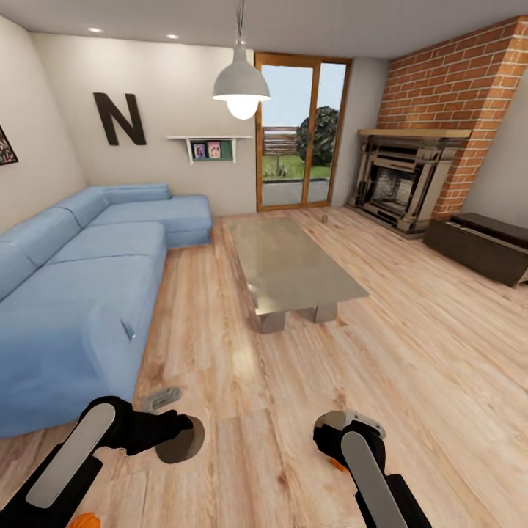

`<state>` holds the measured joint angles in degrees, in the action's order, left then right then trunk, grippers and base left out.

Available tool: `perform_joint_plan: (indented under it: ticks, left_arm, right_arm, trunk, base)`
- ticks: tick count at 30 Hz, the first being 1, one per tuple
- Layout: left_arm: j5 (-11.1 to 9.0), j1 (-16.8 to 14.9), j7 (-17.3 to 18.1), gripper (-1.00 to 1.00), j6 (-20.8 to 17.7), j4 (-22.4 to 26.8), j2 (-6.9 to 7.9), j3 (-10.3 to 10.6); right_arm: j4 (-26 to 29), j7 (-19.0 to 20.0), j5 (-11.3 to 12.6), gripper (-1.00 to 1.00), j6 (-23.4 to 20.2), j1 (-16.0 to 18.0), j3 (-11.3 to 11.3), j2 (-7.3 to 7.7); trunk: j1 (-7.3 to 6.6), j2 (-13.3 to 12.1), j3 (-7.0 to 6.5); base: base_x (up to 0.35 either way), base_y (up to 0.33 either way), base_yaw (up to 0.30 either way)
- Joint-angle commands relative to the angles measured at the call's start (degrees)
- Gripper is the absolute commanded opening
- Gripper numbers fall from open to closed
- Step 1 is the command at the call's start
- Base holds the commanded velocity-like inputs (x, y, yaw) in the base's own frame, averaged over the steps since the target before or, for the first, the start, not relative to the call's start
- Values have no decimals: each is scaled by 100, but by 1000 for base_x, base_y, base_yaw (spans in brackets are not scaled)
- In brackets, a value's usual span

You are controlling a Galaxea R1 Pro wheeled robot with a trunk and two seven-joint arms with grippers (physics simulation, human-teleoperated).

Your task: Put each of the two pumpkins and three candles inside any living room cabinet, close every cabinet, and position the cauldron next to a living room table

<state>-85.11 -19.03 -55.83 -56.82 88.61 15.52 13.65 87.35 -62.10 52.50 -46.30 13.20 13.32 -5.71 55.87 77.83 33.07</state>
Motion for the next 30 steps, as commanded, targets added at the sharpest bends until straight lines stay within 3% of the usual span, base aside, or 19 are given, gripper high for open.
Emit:
perform_joint_plan:
  ticks: [1,21,26,30]
  left_arm:
    - [-60,-6,-60,-100,5,8,4,6]
    - [-58,-4,-50,-100,5,8,4,32]
    - [-58,-6,-49,-100,5,8,4,32]
    - [-58,-4,-43,-100,5,8,4,32]
  right_arm:
    - [3,-57,41,-100,-31,7,4,-1]
    - [-8,-56,52,-100,-26,7,-5,-1]
    - [-12,-64,377,-100,50,7,-11,-1]
    - [-16,-65,472,-100,65,7,-13,-1]
  trunk:
    - [0,4,6]
    - [0,4,6]
    - [0,4,6]
    - [0,4,6]
  base:
    - [0,0,-280]
    - [0,0,-280]
    - [0,0,-280]
    - [0,0,-280]
